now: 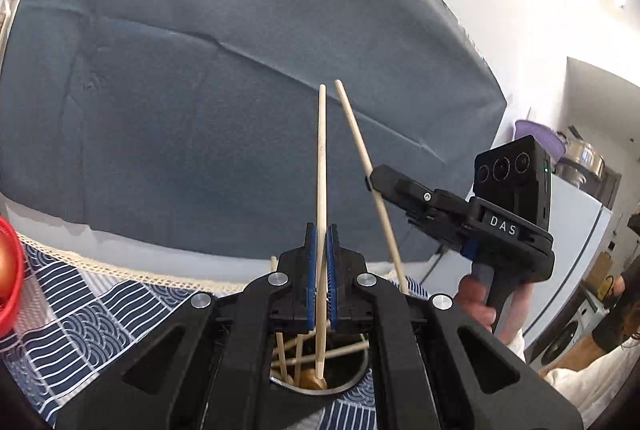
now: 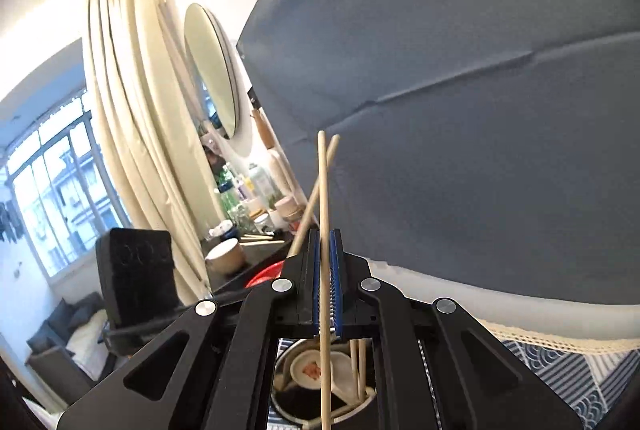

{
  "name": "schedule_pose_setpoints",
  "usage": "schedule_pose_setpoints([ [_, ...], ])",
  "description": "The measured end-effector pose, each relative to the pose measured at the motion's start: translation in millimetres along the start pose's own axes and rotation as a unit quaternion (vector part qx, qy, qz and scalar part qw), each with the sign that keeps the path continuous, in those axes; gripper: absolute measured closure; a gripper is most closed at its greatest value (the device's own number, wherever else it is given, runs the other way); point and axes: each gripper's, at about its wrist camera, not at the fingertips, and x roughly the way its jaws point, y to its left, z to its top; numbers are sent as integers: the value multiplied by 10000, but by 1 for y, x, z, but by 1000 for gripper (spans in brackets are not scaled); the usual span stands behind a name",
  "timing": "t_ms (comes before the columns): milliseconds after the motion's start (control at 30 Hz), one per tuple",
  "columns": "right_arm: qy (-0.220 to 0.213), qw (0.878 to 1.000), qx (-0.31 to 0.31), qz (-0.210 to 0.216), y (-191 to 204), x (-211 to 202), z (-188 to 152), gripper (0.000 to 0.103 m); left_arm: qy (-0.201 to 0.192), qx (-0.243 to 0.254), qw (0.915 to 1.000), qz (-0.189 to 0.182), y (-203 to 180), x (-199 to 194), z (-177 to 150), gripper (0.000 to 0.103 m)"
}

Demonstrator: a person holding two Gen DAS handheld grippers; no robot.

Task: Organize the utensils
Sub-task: 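Lift both chopsticks upright and carry them above the black holder, then lower both chopsticks into the holder and open both grippers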

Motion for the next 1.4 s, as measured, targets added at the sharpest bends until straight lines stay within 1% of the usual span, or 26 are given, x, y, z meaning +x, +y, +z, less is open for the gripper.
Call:
schedule_pose_setpoints([
  [100,-134,9998,96,103,-4,13,-2,98,-132,-92,9999,-48,8,7,-7,98],
  [200,-391,9989,141,221,-9,20,-8,98,-367,-143,9992,99,11,8,-15,98],
  [233,-437,9989,93,149,-9,23,-11,98,-443,-172,9988,133,13,7,-19,98],
  [267,-468,9989,28,91,-10,28,-15,98,-494,-150,9984,248,14,7,-22,98],
  [300,-457,9989,17,107,-12,32,-18,98,-496,-128,9982,306,16,7,-24,98],
  [400,-357,9993,78,113,-18,42,-29,98,-536,-219,9979,302,21,8,-32,98],
  [467,-287,9995,84,93,-20,43,-34,98,-583,-248,9972,405,22,7,-39,98],
  [533,-223,9997,44,69,-19,42,-36,98,-552,-327,9974,337,25,7,-41,98],
  [567,-184,9998,-6,25,-16,40,-37,98,-573,-357,9971,359,24,4,-43,98],
  [700,-67,9999,-123,-58,-8,32,-39,98,-513,-356,9976,298,24,0,-45,98],
  [867,-16,9996,-193,-217,-1,19,-47,98,-470,-302,9975,436,17,-9,-48,98],
  [933,13,9994,-205,-289,1,19,-48,98,-446,-302,9978,397,12,-13,-49,98],
  [1033,44,9994,-174,-311,4,10,-49,98,-405,-202,9977,496,3,-18,-50,98],
  [1133,32,9986,-274,-445,13,0,-50,95,-305,-79,9980,546,-6,-23,-53,98],
  [1167,14,9984,-295,-481,15,-4,-50,95,-282,-35,9972,685,-9,-25,-54,98],
  [1267,31,9980,-332,-545,22,-13,-50,95,-207,-73,9964,823,-13,-28,-56,97],
  [1300,16,9978,-351,-571,24,-17,-50,94,-200,-112,9961,856,-14,-31,-57,94],
  [1333,16,9976,-370,-578,27,-21,-51,94,-149,-150,9958,895,-15,-33,-58,86],
  [1400,14,9970,-412,-661,32,-29,-52,94,-147,-108,9948,1006,-21,-40,-60,78],
])
